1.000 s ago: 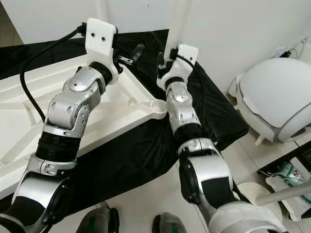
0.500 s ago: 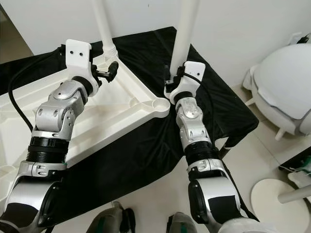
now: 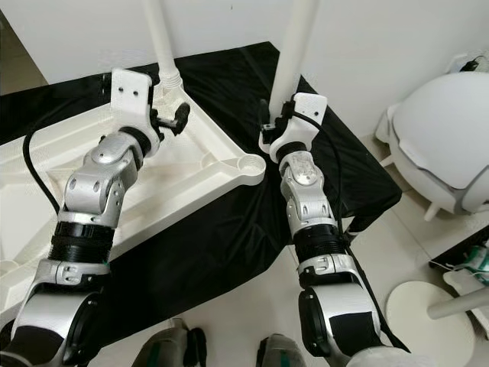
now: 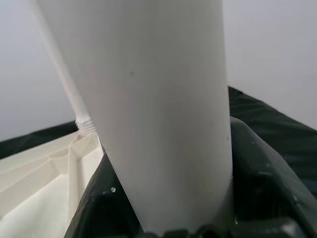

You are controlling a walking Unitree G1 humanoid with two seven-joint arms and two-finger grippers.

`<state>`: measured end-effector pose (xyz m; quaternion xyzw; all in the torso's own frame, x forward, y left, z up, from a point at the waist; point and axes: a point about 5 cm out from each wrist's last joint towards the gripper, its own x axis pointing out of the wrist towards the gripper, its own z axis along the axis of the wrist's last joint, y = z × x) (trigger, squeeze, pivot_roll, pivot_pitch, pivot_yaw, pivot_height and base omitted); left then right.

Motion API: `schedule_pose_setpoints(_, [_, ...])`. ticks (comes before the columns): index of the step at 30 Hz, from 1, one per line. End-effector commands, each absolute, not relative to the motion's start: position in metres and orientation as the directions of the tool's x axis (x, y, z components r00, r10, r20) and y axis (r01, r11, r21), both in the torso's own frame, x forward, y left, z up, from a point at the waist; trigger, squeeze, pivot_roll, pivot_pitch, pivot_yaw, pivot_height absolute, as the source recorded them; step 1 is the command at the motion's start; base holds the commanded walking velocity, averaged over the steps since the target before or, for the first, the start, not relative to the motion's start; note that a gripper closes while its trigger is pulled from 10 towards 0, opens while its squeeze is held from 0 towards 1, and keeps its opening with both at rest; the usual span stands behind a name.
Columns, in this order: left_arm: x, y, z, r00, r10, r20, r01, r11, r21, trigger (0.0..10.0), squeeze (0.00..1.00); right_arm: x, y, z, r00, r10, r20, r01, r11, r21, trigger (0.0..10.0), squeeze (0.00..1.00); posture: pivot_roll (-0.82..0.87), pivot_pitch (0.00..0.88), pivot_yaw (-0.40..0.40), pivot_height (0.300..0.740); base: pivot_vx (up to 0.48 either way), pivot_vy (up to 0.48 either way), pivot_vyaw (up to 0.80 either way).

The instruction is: Building children table

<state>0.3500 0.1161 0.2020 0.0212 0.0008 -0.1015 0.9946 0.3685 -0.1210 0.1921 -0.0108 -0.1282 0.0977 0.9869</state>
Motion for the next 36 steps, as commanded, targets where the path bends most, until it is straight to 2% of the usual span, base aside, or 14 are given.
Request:
schedule_pose_setpoints(1, [0.350,0.119,0.197,0.990,-0.142,-0.011,0.142,0.989,0.031,10.0,0.00,0.371,-0.116,0.196,0.944,0.219,0.248,-0.214,0.976,-0.049,10.0,0.00,-0.04,0.000,0.005,0.740,0.000,0.000,0.00])
schedule_pose_setpoints(6, [0.347,0.117,0.193,0.986,-0.165,-0.025,0.167,0.984,0.058,10.0,0.00,0.372,-0.116,0.197,0.943,0.225,0.246,-0.220,0.974,-0.047,10.0,0.00,-0.04,0.000,0.006,0.740,0.000,0.000,0.00])
schedule_pose_setpoints(10, [0.344,0.122,0.191,0.983,-0.181,-0.010,0.181,0.983,0.018,10.0,0.00,0.369,-0.115,0.195,0.940,0.229,0.251,-0.223,0.973,-0.052,10.0,0.00,-0.04,0.000,0.013,0.740,0.000,0.000,0.00])
schedule_pose_setpoints(17, [0.330,0.123,0.192,0.975,-0.211,0.074,0.207,0.977,0.053,10.0,0.00,0.367,-0.115,0.188,0.944,0.230,0.239,-0.227,0.973,-0.036,10.0,0.00,-0.04,0.000,0.011,0.740,0.000,0.000,0.00])
schedule_pose_setpoints(21, [0.315,0.125,0.186,0.973,-0.173,0.154,0.163,0.984,0.075,10.0,0.00,0.365,-0.112,0.184,0.941,0.248,0.230,-0.245,0.969,-0.040,10.0,0.00,-0.03,0.000,0.001,0.740,0.000,0.000,0.00])
schedule_pose_setpoints(28, [0.308,0.118,0.176,0.967,-0.182,0.176,0.171,0.982,0.075,10.0,0.00,0.364,-0.111,0.180,0.938,0.265,0.222,-0.261,0.964,-0.048,10.0,0.00,-0.03,0.000,-0.004,0.740,0.000,0.000,0.00])
schedule_pose_setpoints(30, [0.305,0.116,0.178,0.958,-0.211,0.195,0.201,0.977,0.073,10.0,0.00,0.364,-0.111,0.180,0.938,0.267,0.222,-0.262,0.964,-0.051,10.0,0.00,-0.02,0.000,-0.005,0.740,0.000,0.000,0.00])
schedule_pose_setpoints(32, [0.296,0.112,0.181,0.922,-0.304,0.241,0.280,0.951,0.129,10.0,0.00,0.363,-0.107,0.179,0.933,0.281,0.223,-0.276,0.960,-0.057,10.0,0.00,-0.02,0.000,0.001,0.740,0.000,0.000,0.00])
schedule_pose_setpoints(36, [0.286,0.113,0.166,0.896,-0.385,0.222,0.342,0.916,0.207,10.0,0.00,0.364,-0.106,0.178,0.934,0.280,0.221,-0.275,0.960,-0.053,10.0,0.00,-0.02,0.000,0.002,0.740,0.000,0.000,0.00])
